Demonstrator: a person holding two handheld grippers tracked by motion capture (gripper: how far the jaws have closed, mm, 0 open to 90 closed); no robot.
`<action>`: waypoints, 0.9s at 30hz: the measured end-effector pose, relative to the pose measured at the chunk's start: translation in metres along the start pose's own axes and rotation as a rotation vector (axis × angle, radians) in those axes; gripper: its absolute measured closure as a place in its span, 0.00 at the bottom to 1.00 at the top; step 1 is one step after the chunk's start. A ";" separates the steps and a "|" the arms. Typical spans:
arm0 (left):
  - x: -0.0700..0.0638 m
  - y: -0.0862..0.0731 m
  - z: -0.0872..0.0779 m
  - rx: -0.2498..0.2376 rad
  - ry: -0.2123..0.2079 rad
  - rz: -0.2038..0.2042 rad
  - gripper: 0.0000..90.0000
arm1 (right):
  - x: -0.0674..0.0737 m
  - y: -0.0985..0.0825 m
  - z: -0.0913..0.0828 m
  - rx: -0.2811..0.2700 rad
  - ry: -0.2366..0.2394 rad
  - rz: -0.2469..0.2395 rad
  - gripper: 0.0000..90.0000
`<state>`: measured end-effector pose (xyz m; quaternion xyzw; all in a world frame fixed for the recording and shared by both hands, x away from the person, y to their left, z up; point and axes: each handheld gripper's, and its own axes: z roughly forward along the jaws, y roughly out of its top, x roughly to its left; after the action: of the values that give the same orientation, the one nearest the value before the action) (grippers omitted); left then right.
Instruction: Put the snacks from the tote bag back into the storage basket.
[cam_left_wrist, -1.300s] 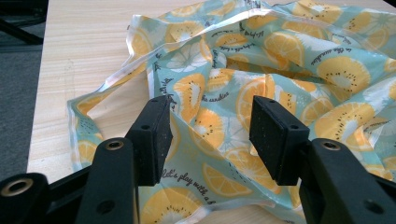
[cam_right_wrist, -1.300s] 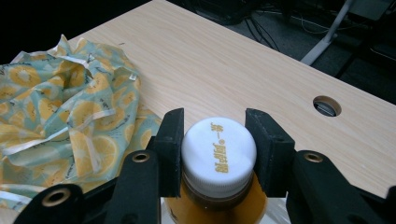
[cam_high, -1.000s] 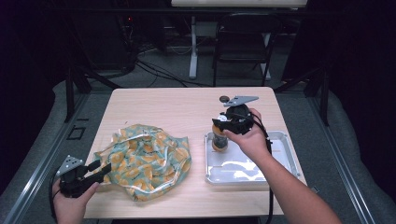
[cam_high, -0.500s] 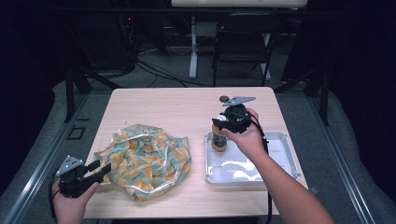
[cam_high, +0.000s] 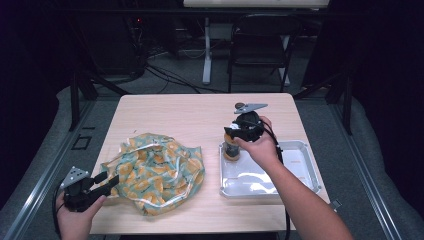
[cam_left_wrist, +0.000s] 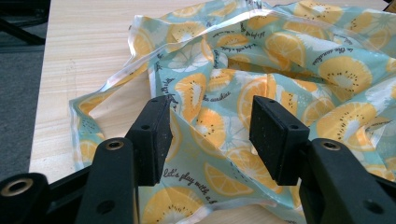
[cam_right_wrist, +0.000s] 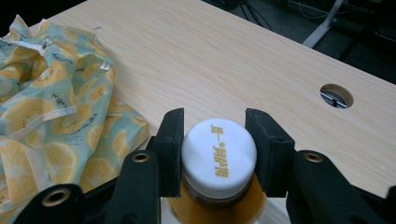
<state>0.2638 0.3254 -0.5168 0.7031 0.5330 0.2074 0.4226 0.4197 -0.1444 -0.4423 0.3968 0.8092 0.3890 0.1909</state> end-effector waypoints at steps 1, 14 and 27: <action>0.000 0.000 0.000 0.001 0.000 0.000 0.54 | 0.000 0.000 0.000 0.001 -0.001 0.000 0.65; 0.000 0.000 0.000 0.001 -0.001 0.000 0.54 | 0.001 0.001 0.005 0.000 0.014 -0.014 0.65; -0.001 0.000 0.001 0.001 -0.002 0.002 0.54 | -0.004 -0.003 0.009 0.001 0.047 -0.032 0.65</action>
<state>0.2638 0.3240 -0.5169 0.7041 0.5317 0.2069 0.4228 0.4267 -0.1443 -0.4504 0.3745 0.8201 0.3946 0.1776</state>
